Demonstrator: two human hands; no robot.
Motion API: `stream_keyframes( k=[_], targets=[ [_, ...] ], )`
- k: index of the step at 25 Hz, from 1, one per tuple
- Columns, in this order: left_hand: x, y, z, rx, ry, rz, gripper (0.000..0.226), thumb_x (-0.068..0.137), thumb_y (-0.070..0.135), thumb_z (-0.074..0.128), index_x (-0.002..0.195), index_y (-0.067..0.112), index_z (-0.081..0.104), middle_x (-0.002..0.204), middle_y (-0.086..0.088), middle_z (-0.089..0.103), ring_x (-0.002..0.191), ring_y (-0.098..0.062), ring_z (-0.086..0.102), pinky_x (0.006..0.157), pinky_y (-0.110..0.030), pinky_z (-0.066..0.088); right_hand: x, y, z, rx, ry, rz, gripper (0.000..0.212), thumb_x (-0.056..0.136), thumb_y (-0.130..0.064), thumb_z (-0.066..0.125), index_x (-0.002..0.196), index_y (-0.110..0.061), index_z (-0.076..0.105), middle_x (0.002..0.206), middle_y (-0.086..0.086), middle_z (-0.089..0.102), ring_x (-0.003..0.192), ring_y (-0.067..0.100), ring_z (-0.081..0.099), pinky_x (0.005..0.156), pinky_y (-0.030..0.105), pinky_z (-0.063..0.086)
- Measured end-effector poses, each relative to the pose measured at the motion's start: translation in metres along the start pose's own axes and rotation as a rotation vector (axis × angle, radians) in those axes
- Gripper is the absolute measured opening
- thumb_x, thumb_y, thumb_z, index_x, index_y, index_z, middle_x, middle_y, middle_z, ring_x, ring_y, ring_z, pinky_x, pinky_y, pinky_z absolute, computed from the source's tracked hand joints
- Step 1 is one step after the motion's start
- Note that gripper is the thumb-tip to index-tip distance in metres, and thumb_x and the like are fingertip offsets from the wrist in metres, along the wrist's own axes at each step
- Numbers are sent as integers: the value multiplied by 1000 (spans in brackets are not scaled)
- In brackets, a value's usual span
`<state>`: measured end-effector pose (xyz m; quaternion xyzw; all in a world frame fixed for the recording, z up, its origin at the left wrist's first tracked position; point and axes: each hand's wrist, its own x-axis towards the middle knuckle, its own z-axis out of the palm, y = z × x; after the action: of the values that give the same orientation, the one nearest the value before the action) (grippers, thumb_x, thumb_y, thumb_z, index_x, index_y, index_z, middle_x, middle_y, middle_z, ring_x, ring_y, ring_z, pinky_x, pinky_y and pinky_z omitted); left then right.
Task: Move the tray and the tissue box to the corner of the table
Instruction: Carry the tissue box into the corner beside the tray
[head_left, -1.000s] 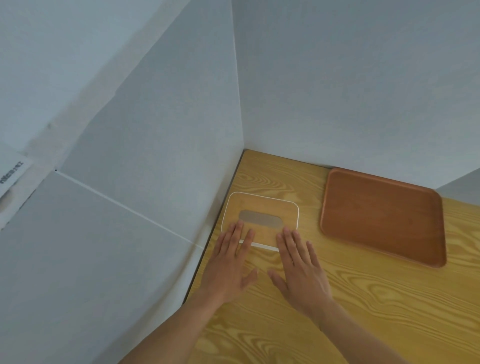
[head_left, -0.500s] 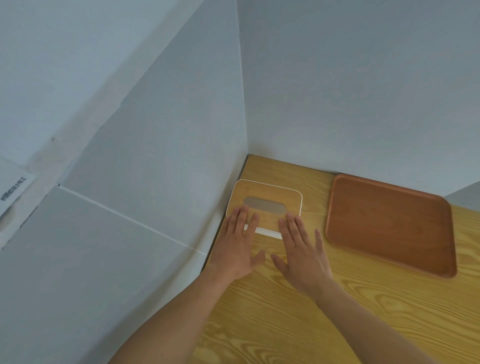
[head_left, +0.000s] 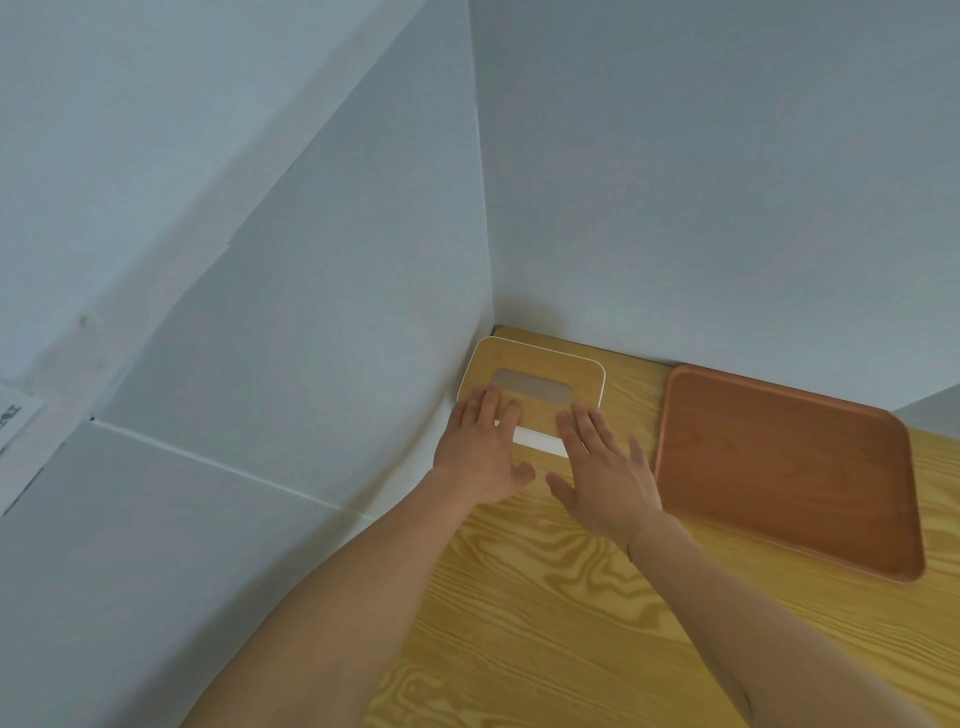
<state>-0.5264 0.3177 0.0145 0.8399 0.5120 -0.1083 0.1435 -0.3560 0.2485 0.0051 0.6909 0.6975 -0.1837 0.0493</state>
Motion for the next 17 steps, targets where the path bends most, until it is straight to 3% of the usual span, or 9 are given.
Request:
stream_keyframes(
  k=[17],
  targets=[
    [52, -1, -34, 24, -120, -26, 87, 87, 50, 58, 153, 18, 11, 165, -15, -10, 151, -31, -13, 122, -45, 0, 50, 10, -31, -15, -45, 44, 75, 98, -46, 38, 156, -21, -1, 166, 0, -8, 151, 17, -7, 117, 58, 18]
  ],
)
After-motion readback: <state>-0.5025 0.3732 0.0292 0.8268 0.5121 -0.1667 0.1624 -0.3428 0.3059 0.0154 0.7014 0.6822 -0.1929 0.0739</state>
